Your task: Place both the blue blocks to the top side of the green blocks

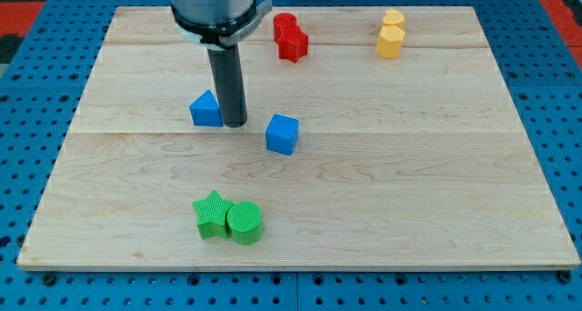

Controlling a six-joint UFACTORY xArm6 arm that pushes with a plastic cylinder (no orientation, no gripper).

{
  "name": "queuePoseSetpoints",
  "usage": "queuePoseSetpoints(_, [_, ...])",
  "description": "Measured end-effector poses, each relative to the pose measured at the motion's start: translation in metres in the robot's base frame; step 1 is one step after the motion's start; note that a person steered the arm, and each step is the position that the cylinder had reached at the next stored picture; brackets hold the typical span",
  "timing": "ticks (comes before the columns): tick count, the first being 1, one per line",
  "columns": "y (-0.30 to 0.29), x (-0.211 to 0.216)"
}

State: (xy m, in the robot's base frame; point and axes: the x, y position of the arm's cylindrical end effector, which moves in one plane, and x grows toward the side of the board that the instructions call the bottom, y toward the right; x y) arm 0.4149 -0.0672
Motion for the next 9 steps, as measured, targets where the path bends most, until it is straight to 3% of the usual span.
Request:
queuePoseSetpoints(1, [0.074,-0.016])
queuePoseSetpoints(2, [0.093,0.021])
queuePoseSetpoints(3, [0.070,0.054])
queuePoseSetpoints(4, [0.094,0.014])
queuePoseSetpoints(5, [0.062,0.001])
queuePoseSetpoints(6, [0.023,0.036])
queuePoseSetpoints(8, [0.009,0.060])
queuePoseSetpoints(9, [0.018,0.027])
